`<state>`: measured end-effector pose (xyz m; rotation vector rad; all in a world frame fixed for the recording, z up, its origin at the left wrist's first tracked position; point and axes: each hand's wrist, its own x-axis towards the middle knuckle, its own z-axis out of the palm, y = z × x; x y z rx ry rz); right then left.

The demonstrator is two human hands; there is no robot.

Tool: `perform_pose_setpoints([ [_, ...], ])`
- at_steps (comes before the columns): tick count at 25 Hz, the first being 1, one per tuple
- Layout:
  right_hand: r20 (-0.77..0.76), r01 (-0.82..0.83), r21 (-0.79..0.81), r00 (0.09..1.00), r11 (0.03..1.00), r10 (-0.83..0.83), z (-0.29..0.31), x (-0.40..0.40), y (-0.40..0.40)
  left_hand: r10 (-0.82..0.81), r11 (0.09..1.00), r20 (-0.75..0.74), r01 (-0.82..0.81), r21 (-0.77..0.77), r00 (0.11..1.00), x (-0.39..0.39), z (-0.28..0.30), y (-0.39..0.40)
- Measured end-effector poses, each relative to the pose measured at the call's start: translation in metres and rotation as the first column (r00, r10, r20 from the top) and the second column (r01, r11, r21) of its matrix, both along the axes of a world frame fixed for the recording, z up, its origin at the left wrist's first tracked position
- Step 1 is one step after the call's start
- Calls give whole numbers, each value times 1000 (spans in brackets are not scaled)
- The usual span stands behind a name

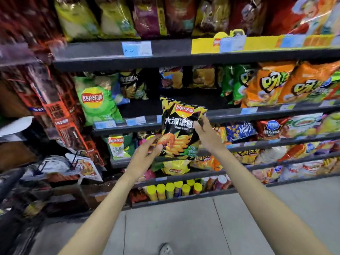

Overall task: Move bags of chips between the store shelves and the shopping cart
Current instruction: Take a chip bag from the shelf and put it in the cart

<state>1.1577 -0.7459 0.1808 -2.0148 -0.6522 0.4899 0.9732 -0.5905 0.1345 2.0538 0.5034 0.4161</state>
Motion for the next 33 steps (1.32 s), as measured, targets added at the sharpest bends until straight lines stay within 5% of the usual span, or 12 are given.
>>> perform_pose_setpoints([
  [7, -5, -100, 65, 995, 993, 100, 11, 82, 118, 241, 942, 175, -273, 195, 955, 51, 26, 67],
  [17, -80, -105, 89, 990, 990, 112, -16, 164, 267, 491, 726, 16, -420, 544, 871, 111, 23, 117],
  [22, 96, -216, 53, 973, 975, 210, -27, 146, 281, 539, 717, -65, -418, 558, 840, 131, 3, 126],
  [33, 123, -557, 283, 828, 781, 547, -66, 148, 286, 662, 673, -181, -470, 571, 728, 150, -15, 144],
])
